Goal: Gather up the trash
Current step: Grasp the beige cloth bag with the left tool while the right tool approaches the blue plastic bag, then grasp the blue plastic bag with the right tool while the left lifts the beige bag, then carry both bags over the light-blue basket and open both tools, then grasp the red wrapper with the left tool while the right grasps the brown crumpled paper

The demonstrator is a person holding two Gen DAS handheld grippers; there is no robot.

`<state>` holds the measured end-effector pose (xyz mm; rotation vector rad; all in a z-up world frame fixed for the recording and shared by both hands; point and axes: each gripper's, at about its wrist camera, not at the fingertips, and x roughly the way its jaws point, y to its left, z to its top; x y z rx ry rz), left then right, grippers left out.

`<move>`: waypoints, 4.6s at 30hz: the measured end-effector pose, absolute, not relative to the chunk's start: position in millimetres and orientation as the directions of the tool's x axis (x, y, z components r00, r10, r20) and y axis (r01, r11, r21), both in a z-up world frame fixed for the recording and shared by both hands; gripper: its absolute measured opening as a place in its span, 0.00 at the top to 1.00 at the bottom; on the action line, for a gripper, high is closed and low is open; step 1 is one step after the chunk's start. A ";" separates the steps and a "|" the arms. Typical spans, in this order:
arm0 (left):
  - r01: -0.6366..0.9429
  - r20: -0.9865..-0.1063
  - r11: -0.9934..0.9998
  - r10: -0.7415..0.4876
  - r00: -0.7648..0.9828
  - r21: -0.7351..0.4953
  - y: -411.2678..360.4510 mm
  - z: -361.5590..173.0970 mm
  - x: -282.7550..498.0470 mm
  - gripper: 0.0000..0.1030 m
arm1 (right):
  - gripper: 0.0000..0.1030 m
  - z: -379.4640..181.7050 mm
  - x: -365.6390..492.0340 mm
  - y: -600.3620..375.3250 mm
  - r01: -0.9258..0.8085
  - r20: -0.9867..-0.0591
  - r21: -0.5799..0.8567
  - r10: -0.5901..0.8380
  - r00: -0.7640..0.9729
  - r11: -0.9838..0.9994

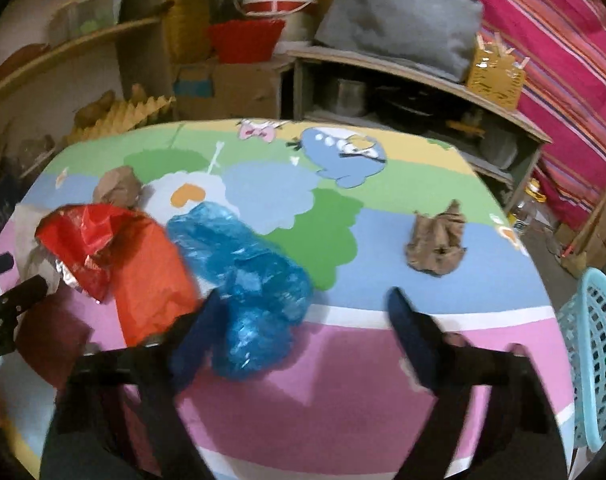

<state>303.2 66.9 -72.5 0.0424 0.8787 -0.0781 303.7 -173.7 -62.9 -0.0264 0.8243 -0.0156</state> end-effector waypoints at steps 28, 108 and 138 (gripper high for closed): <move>-0.003 -0.574 1.000 0.009 0.819 0.010 33.6 23.3 249.5 0.84 | 0.76 14.7 237.7 -282.8 0.050 -0.574 0.088 0.010 0.819 0.995; 0.187 -0.550 0.976 -0.095 0.830 0.114 -142.5 11.7 234.4 0.05 | 0.09 2.3 181.9 -456.7 0.435 -0.615 0.102 -0.286 0.734 0.895; 0.064 -0.714 0.996 -0.090 0.694 -0.063 -7.5 -50.5 311.5 0.88 | 0.09 -42.5 322.5 -290.6 0.204 -0.690 0.012 -0.140 0.710 0.979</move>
